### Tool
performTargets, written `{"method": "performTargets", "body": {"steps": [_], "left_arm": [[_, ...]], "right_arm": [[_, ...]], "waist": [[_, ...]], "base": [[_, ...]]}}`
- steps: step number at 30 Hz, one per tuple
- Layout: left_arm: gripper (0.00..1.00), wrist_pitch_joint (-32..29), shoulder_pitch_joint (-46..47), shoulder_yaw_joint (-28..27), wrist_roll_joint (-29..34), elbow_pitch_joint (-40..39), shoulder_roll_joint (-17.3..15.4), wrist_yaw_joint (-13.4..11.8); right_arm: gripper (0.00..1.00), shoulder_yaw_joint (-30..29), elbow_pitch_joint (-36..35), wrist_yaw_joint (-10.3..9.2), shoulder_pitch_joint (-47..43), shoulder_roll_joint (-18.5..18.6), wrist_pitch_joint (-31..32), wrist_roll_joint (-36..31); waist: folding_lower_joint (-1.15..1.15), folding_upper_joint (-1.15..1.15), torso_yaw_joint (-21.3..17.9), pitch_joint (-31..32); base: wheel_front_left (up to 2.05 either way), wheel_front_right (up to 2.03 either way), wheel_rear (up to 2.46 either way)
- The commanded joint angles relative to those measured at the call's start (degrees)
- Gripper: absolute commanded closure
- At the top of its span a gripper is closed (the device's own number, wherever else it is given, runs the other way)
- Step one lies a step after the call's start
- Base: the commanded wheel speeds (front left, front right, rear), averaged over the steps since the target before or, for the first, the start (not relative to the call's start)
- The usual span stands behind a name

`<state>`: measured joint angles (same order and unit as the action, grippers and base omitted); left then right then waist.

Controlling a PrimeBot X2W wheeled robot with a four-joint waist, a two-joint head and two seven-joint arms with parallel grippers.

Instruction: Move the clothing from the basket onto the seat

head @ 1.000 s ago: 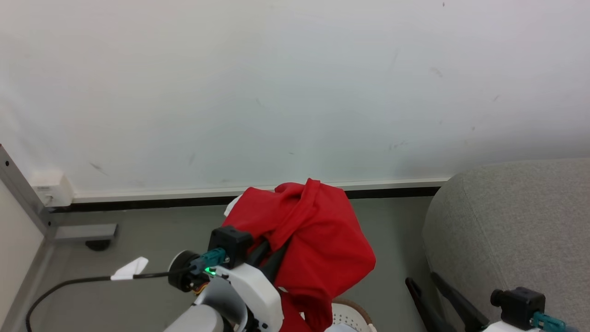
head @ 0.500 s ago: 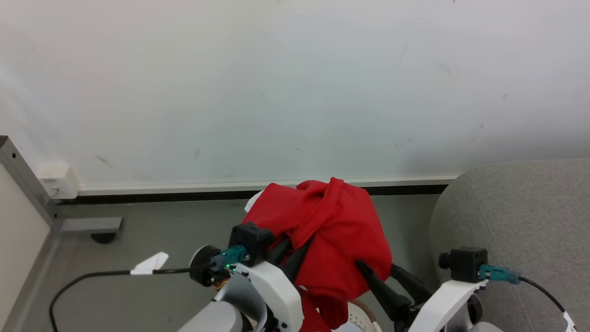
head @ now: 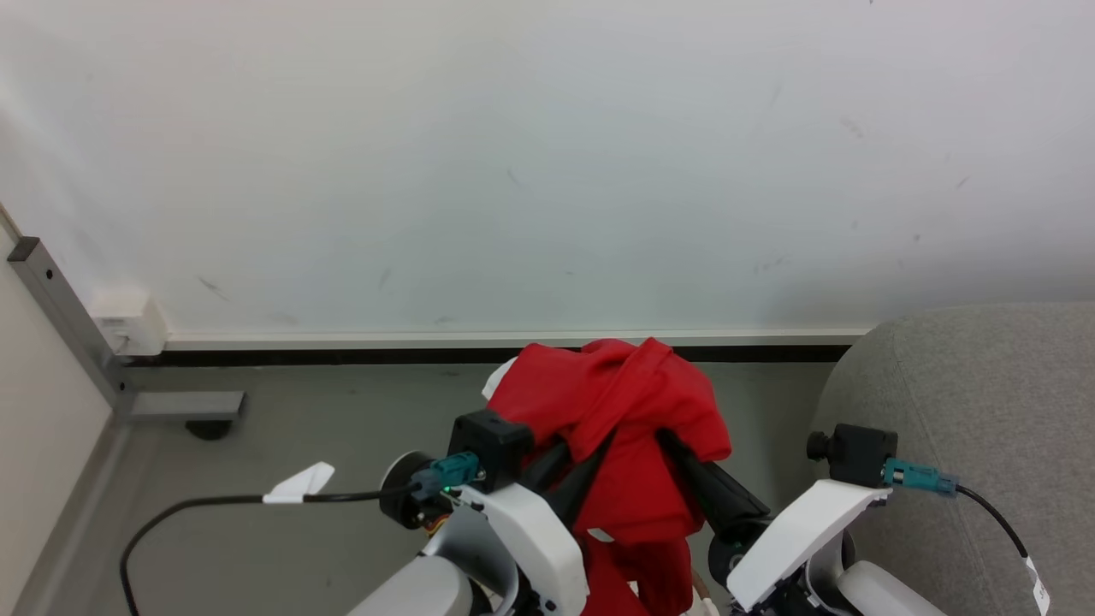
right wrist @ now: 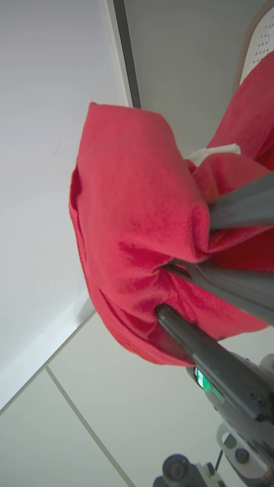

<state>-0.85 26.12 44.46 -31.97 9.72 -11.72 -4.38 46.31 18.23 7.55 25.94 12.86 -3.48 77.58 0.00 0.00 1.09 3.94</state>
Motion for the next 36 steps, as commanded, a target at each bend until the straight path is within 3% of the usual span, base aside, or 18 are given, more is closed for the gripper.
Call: {"method": "performTargets", "body": {"steps": [1, 12, 16, 18, 20, 36], "left_arm": [[1.00, 0.8, 0.6, -0.2, -0.2, 0.1, -0.3, 0.1], [1.00, 1.0, 0.1, -0.2, -0.3, 1.8, -0.9, -0.6], [0.88, 0.9, 0.2, 0.1, -0.2, 2.3, -1.0, -0.7], [0.59, 0.9, 0.2, 0.2, -0.2, 2.5, -1.1, -0.7], [0.00, 1.1, 0.1, 0.4, 0.0, 2.8, -1.1, -0.7], [0.00, 2.2, -1.6, 1.4, 0.5, 4.5, -2.0, -1.3]], "right_arm": [[1.00, 0.5, -0.3, -0.12, 1.1, 0.9, -0.9, 0.1], [1.00, 4.9, -0.4, -0.12, 2.8, 3.9, -6.8, 1.8], [1.00, 6.0, -0.8, -0.12, 3.7, 4.5, -8.5, 2.5], [1.00, 6.3, -1.1, -0.12, 3.9, 4.8, -9.2, 2.6], [1.00, 6.8, -1.2, -0.12, 3.9, 5.0, -9.8, 2.7], [1.00, 4.7, -1.4, -0.12, 4.5, 7.5, -11.7, 1.3]], "waist": [[0.00, 0.00, 0.0, 0.0], [0.00, 0.00, -0.6, 0.1], [0.00, 0.00, -0.5, 0.0], [0.00, 0.00, -0.4, 0.1], [0.00, 0.00, -0.2, 0.1], [0.00, 0.00, 0.2, 0.3]], "base": [[0.00, 0.00, 0.00], [0.00, 0.00, 0.00], [0.00, 0.00, 0.00], [0.00, 0.00, 0.00], [0.00, 0.00, 0.00], [0.00, 0.00, 0.00]]}}
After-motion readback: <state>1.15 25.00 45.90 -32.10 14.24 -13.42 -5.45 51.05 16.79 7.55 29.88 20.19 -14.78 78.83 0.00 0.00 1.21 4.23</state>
